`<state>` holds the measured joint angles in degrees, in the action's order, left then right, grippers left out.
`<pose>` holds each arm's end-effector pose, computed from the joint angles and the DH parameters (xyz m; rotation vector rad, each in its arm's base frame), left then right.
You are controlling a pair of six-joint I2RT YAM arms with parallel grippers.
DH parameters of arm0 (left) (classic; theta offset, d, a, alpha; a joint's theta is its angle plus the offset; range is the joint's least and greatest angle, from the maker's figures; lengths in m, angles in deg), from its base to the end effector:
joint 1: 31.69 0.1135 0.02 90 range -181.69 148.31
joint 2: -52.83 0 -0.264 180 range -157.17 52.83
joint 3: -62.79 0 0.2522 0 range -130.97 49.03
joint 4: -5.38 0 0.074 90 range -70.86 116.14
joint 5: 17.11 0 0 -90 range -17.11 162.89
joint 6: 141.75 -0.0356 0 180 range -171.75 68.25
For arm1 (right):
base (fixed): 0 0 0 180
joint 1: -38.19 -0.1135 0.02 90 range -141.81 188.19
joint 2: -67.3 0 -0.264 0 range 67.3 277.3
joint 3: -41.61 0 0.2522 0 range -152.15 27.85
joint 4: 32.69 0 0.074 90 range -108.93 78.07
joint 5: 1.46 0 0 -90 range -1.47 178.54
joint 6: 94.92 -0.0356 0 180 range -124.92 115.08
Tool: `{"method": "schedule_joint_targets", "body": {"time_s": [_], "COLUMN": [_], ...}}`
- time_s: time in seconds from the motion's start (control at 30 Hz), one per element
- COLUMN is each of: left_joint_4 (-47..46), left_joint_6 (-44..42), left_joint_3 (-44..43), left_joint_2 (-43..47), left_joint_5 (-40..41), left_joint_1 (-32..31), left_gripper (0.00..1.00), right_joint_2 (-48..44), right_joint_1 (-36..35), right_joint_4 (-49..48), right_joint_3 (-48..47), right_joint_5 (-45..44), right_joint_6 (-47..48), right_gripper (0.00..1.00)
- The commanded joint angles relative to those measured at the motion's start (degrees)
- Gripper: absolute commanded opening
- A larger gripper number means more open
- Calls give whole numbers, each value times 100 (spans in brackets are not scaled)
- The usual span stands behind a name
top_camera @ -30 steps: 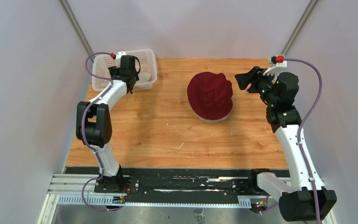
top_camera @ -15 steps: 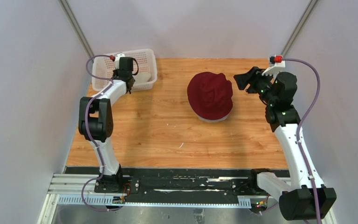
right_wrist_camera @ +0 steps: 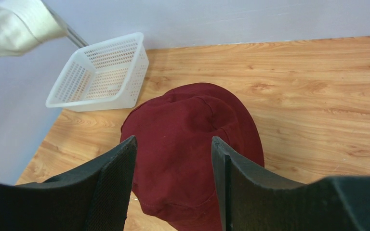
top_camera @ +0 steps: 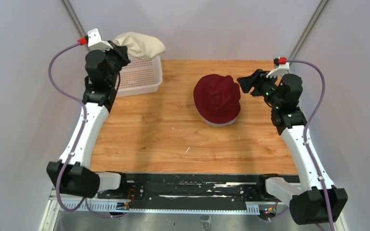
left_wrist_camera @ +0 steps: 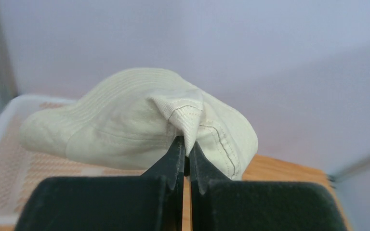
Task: Stack the hats
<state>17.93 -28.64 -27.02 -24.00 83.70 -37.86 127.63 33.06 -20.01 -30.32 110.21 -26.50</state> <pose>0.3135 -0.0272 0.4280 -0.3773 1.5230 -0.2548 0.2413 0.0349 0.3916 -0.0685 1.6266 0.6606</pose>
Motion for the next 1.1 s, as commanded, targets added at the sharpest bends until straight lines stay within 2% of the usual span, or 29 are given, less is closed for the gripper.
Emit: {"method": "schedule_joint_targets", "body": {"time_s": [0.0, 0.13, 0.27, 0.53, 0.77, 1.07], "left_joint_4": [-524, -1482, -1566, -1567, -1566, -1560], "left_joint_6": [342, 684, 718, 758, 189, -449], "left_joint_3": [152, 810, 1097, 1198, 1095, 1054], "left_joint_2": [598, 995, 1108, 948, 722, 588], "left_joint_5": [-2100, -3567, -4127, -4812, -5377, -5287], "left_joint_1": [-179, -249, -461, -819, -1087, -1483], "left_gripper": [0, 0, 0, 0, 0, 0], "right_joint_2": [-11, -67, -188, -201, 94, 398], "right_joint_1": [-111, -112, -109, -111, -141, -548], "right_joint_4": [-358, -427, -570, -1335, -2904, -3062], "right_joint_3": [61, 47, 92, 312, 755, 842], "right_joint_5": [313, 614, 1031, 1929, 2641, 2531], "right_joint_6": [-139, -214, -369, -1290, -2681, -2848], "right_gripper": [57, 57, 56, 52, 50, 48]}}
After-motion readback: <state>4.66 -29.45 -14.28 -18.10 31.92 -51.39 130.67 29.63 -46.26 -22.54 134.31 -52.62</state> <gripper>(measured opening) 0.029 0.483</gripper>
